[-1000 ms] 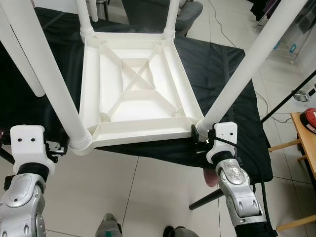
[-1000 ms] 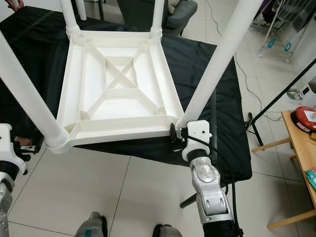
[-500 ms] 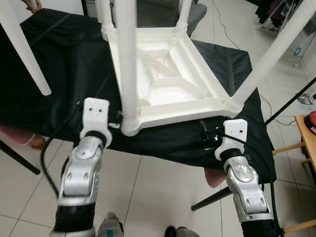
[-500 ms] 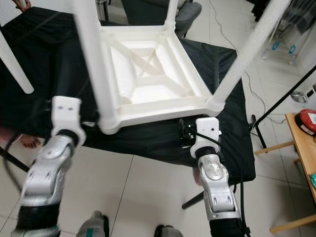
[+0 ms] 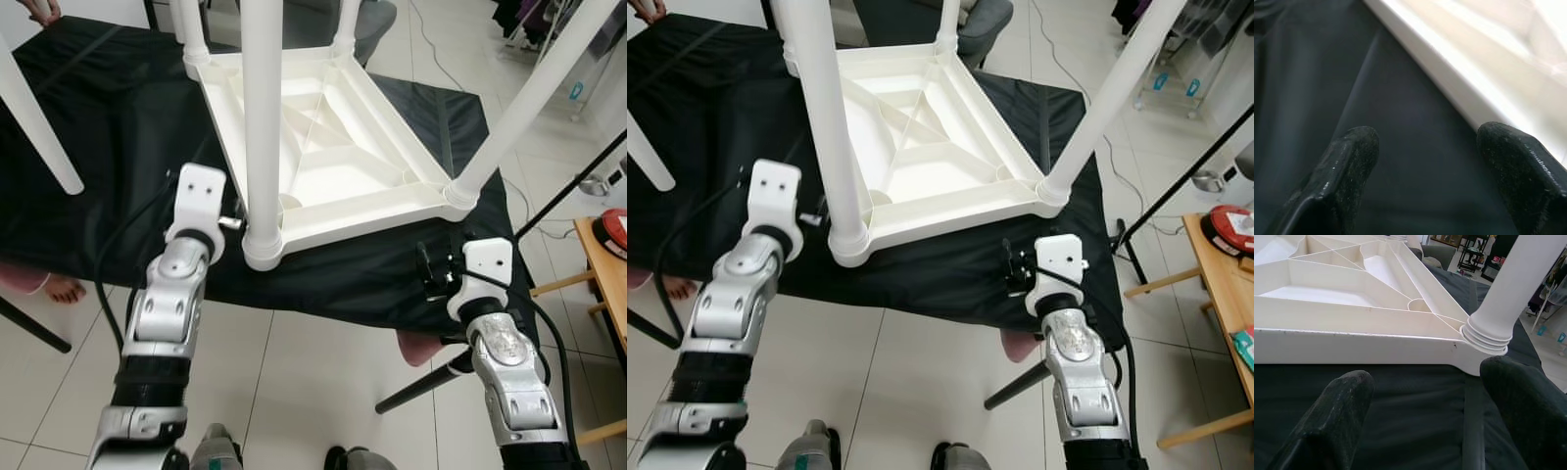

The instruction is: Building children table

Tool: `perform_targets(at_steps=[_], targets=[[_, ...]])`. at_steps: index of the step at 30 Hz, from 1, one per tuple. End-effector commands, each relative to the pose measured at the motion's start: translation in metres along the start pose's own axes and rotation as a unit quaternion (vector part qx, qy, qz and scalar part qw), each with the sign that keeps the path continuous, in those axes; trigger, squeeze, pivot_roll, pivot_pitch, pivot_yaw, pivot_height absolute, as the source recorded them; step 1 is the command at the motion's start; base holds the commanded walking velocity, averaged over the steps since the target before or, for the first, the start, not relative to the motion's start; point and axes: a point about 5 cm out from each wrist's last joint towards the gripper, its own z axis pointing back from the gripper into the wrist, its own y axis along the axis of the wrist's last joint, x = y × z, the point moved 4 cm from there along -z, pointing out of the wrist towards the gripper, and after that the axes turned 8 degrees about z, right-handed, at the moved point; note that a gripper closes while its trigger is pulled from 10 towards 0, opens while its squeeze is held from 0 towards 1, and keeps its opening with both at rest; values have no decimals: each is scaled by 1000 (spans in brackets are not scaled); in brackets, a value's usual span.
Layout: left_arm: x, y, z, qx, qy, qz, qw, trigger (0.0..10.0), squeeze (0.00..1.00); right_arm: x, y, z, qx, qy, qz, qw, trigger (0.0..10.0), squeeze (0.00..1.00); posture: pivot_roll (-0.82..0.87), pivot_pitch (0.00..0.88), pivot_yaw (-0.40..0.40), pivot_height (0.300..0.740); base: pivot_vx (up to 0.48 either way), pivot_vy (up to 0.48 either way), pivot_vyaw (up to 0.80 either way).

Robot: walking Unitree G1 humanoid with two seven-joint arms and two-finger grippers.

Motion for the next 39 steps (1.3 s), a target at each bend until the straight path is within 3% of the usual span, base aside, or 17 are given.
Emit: perform_targets(at_steps=[1, 7, 11, 13, 15, 17, 18, 19, 20, 21, 24, 25, 26, 28, 30, 35, 39], targets=[[3, 4, 3, 14, -7, -12, 1000, 10000, 0, 0, -1, -1, 0, -2, -3, 1000, 10000, 0, 164, 110, -62, 740, 0, 0, 0], [19, -7, 17, 9, -54, -20, 998, 10000, 0, -28, 13, -12, 22, 30, -28, 999, 10000, 0, 189, 101, -79, 740, 0, 0, 0], [12, -13, 18, -8, -27, -26, 999, 10000, 0, -35, 16, -13, 26, 37, -32, 998, 10000, 0, 189, 95, -76, 740, 0, 0, 0], [4, -19, 39, -25, -70, -50, 996, 10000, 0, -27, 13, -13, 22, 25, -29, 999, 10000, 0, 184, 99, -71, 740, 0, 0, 0], [4, -19, 39, -25, -70, -50, 996, 10000, 0, -27, 13, -13, 22, 25, -29, 999, 10000, 0, 184, 99, -71, 740, 0, 0, 0], [5, -17, 66, -25, -134, -59, 989, 10000, 0, -18, 8, -11, 15, 15, -22, 1000, 10000, 0, 197, 112, -71, 740, 0, 0, 0], [5, -17, 66, -25, -134, -59, 989, 10000, 0, -18, 8, -11, 15, 15, -22, 1000, 10000, 0, 197, 112, -71, 740, 0, 0, 0], [5, -14, 77, -23, -151, -59, 987, 10000, 0, -15, 6, -11, 13, 12, -19, 1000, 10000, 0, 197, 112, -71, 740, 0, 0, 0], [7, -11, 86, -20, -158, -56, 986, 10000, 1000, -13, 4, -11, 11, 11, -18, 1000, 10000, 0, 209, 122, -75, 740, 0, 0, 0], [7, -11, 86, -20, -158, -56, 986, 10000, 1000, -13, 4, -11, 11, 11, -18, 1000, 10000, 0, 209, 122, -75, 740, 0, 0, 0], [30, 7, 96, 14, -190, -18, 982, 10000, 1000, -13, 3, -14, 10, 15, -17, 1000, 10000, 0, 221, 127, -84, 740, 0, 0, 0], [30, 7, 96, 14, -190, -18, 982, 10000, 1000, -13, 3, -14, 10, 15, -17, 1000, 10000, 0, 221, 127, -84, 740, 0, 0, 0], [42, 19, 93, 38, -195, 4, 980, 10000, 0, -16, 4, -16, 11, 18, -18, 1000, 10000, 0, 224, 129, -87, 740, 0, 0, 0], [55, 36, 85, 68, -190, 29, 979, 10000, 0, -19, 6, -18, 14, 22, -20, 999, 10000, 0, 225, 127, -90, 740, 0, 0, 0], [58, 40, 80, 75, -181, 32, 980, 10000, 0, -20, 6, -19, 15, 23, -21, 999, 10000, 0, 225, 127, -90, 740, 0, 0, 0], [51, 41, 55, 66, -103, 41, 992, 10000, 0, -19, 8, -19, 17, 22, -22, 999, 10000, 0, 212, 123, -86, 740, 0, 0, 0], [44, 41, 45, 53, -60, 54, 995, 10000, 0, -16, 7, -19, 16, 17, -21, 1000, 10000, 0, 201, 121, -79, 740, 0, 0, 0]])
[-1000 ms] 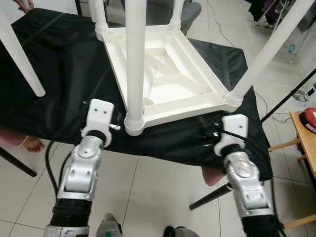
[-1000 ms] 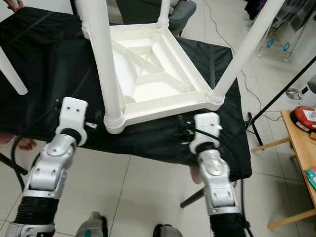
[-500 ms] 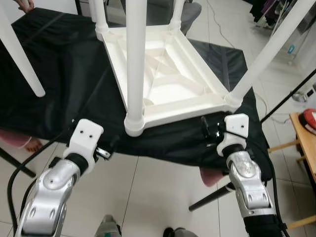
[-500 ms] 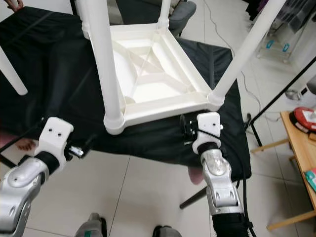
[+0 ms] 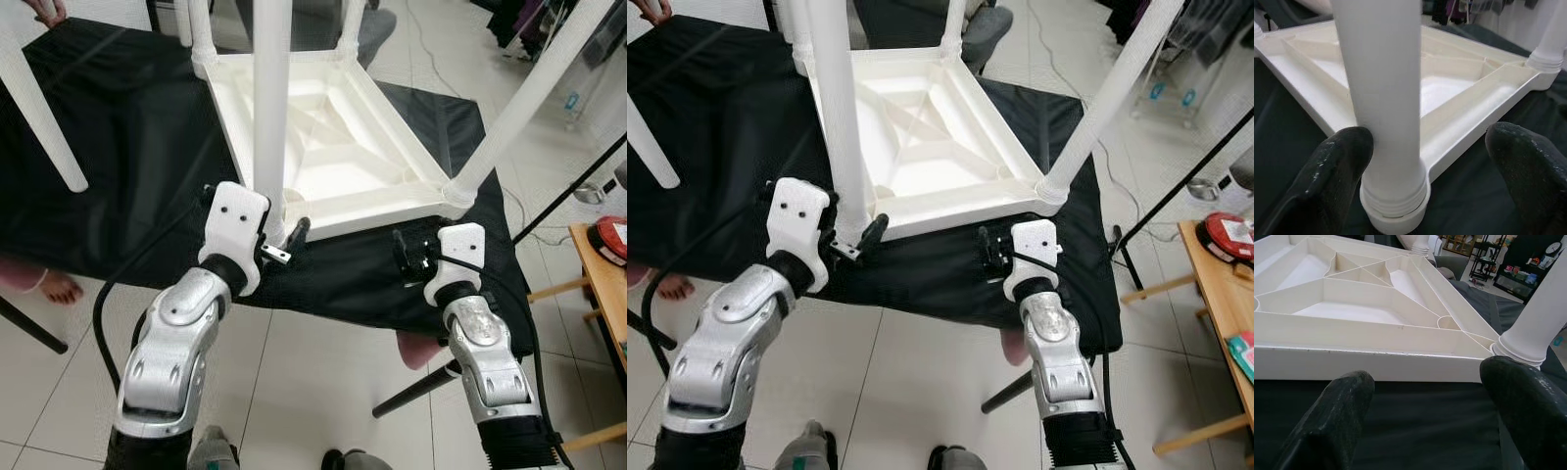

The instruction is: Building children table

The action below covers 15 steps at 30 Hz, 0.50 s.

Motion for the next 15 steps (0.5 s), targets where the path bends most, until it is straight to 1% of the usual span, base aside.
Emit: perform_targets(at_steps=[1, 3, 4, 5, 7, 11, 14, 15], targets=[[-32, -1, 0, 0, 169, 17, 985, 10000, 0, 4, -4, 3, -4, -8, -1, 1000, 10000, 0, 199, 121, -78, 740, 0, 0, 0], [-32, -1, 0, 0, 169, 17, 985, 10000, 0, 4, -4, 3, -4, -8, -1, 1000, 10000, 0, 199, 121, -78, 740, 0, 0, 0], [-43, 1, 0, 2, 217, 24, 976, 10000, 0, 5, -4, 3, -4, -10, -2, 1000, 10000, 0, 196, 121, -74, 740, 0, 0, 0], [-43, 1, 0, 2, 217, 24, 976, 10000, 0, 5, -4, 3, -4, -10, -2, 1000, 10000, 0, 196, 121, -74, 740, 0, 0, 0], [-50, 4, -1, 6, 241, 28, 970, 10000, 0, 4, -5, 3, -4, -11, -3, 1000, 10000, 0, 200, 123, -76, 740, 0, 0, 0], [-53, 8, -9, 15, 249, 46, 967, 10000, 0, 2, -4, 2, -3, -8, -6, 1000, 10000, 0, 203, 122, -79, 740, 0, 0, 0], [-53, 8, -9, 15, 249, 46, 967, 10000, 0, 2, -4, 2, -3, -8, -6, 1000, 10000, 0, 203, 122, -79, 740, 0, 0, 0], [-56, 9, -13, 17, 259, 59, 964, 10000, 0, 1, -4, 1, -2, -7, -6, 1000, 10000, 0, 203, 122, -79, 740, 0, 0, 0]])
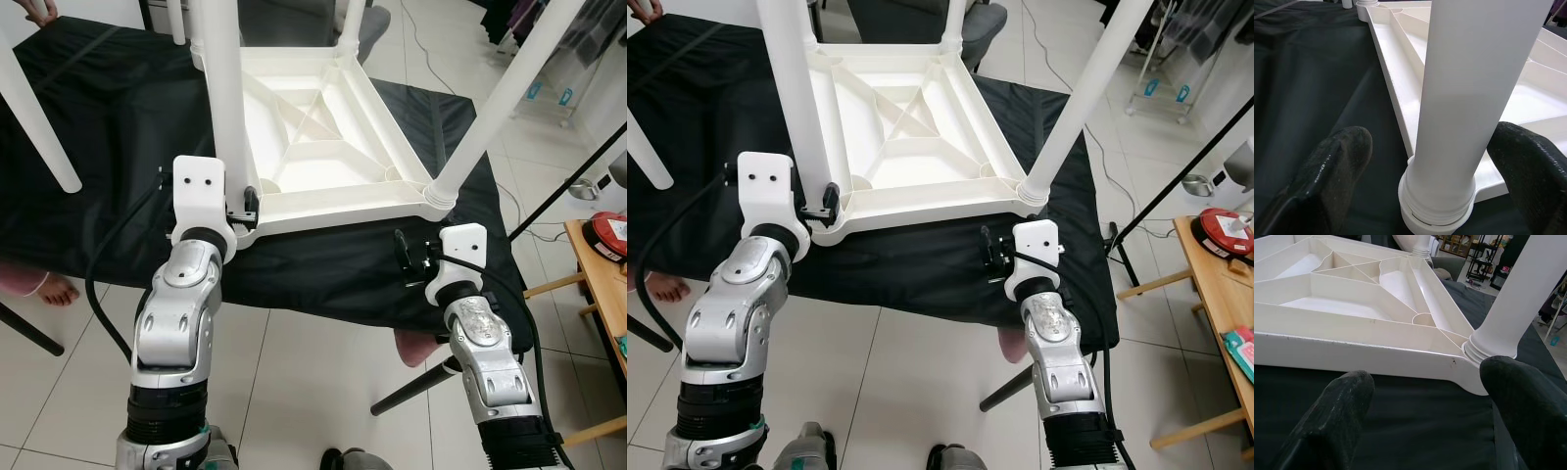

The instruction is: Building children table

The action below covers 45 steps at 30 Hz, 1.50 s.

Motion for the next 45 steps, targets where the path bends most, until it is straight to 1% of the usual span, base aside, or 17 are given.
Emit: perform_targets(at_steps=[1, 6, 8, 10, 13, 15, 16, 20, 25, 26, 27, 31, 37, 38, 41, 42, 45], targets=[[-8, 0, -5, 4, 50, 10, 999, 10000, 0, 0, -4, 1, -4, -4, -5, 1000, 10000, 0, 203, 122, -79, 740, 0, 0, 0], [-19, 2, -17, 8, 92, 21, 996, 10000, 0, -2, -3, -1, -2, -2, -6, 1000, 10000, 0, 197, 120, -78, 740, 0, 0, 0], [-53, 6, -26, 18, 174, 14, 984, 10000, 0, -2, -3, 1, -3, -4, -6, 1000, 10000, 0, 193, 120, -75, 740, 0, 0, 0], [-53, 6, -26, 18, 174, 14, 984, 10000, 0, -2, -3, 1, -3, -4, -6, 1000, 10000, 0, 193, 120, -75, 740, 0, 0, 0], [-67, 9, -27, 28, 198, 1, 980, 10000, 0, -1, -4, 1, -4, -6, -6, 1000, 10000, 0, 188, 118, -75, 740, 0, 0, 0], [-78, 15, -28, 46, 210, -25, 976, 10000, 0, -1, -4, 2, -5, -7, -6, 1000, 10000, 0, 188, 118, -75, 740, 0, 0, 0], [-85, 20, -29, 61, 211, -55, 974, 9176, 0, -1, -4, 2, -6, -7, -6, 1000, 10000, 0, 187, 117, -78, 740, 0, 0, 0], [-102, 20, -32, 64, 187, -117, 973, 9608, 0, -1, -4, 1, -5, -6, -6, 1000, 10000, 0, 188, 115, -81, 740, 0, 0, 0], [-103, 12, -35, 47, 147, -114, 981, 10000, 0, -2, -4, 0, -4, -5, -7, 1000, 10000, 0, 191, 114, -86, 740, 0, 0, 0], [-96, 2, -37, 26, 104, -90, 990, 10000, 0, -3, -4, 0, -4, -4, -7, 1000, 10000, 0, 191, 114, -88, 740, 0, 0, 0], [-96, 2, -37, 26, 104, -90, 990, 10000, 0, -3, -4, 0, -4, -4, -7, 1000, 10000, 0, 191, 114, -88, 740, 0, 0, 0], [-67, -16, -42, -17, -4, -23, 1000, 10000, 0, -5, -3, -1, -2, 0, -8, 1000, 10000, 0, 191, 112, -92, 740, 0, 0, 0], [-62, -17, -47, -14, -11, 2, 1000, 10000, 0, -7, -2, -2, 0, 0, -10, 1000, 10000, 0, 188, 109, -91, 740, 0, 0, 0], [-62, -15, -50, -7, -6, 5, 1000, 4118, 0, -7, -2, -2, -1, -1, -11, 1000, 10000, 0, 184, 104, -90, 740, 0, 0, 0], [-63, -14, -51, -2, -2, 5, 1000, 4118, 0, -6, -2, -2, -1, -4, -12, 1000, 10000, 0, 184, 104, -90, 740, 0, 0, 0], [-64, -13, -53, 4, 5, 1, 1000, 0, 0, -6, -3, -2, -3, -8, -17, 1000, 10000, 0, 182, 98, -87, 740, 0, 0, 0], [-68, -12, -54, 15, 20, -34, 999, 0, 0, -8, -2, -3, -4, -11, -23, 1000, 10000, 0, 182, 98, -87, 740, 0, 0, 0]])
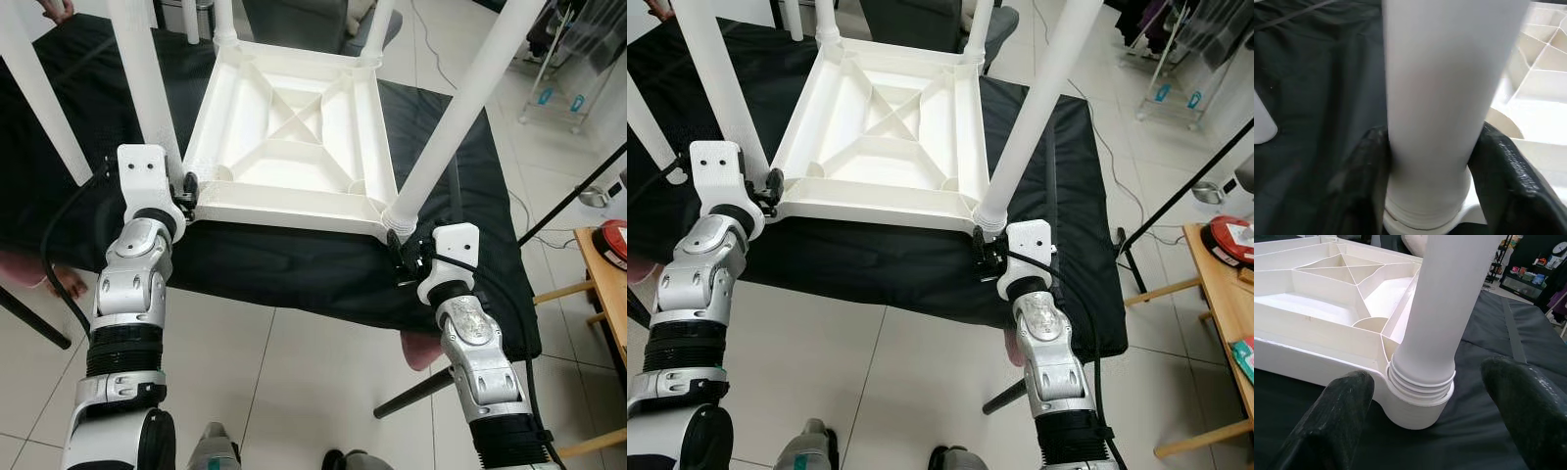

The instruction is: Building children table

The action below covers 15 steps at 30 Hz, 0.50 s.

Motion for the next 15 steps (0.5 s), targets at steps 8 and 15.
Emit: perform_targets(at_steps=[8, 15], targets=[[12, 2, -4, 30, -19, -54, 998, 0, 0, -2, -2, -2, -1, -6, -9, 1000, 10000, 0, 187, 92, -84, 740, 0, 0, 0], [50, -2, 7, 26, -175, -76, 981, 0, 0, 1, -2, -2, -1, -8, -6, 1000, 10000, 0, 187, 92, -84, 740, 0, 0, 0]])
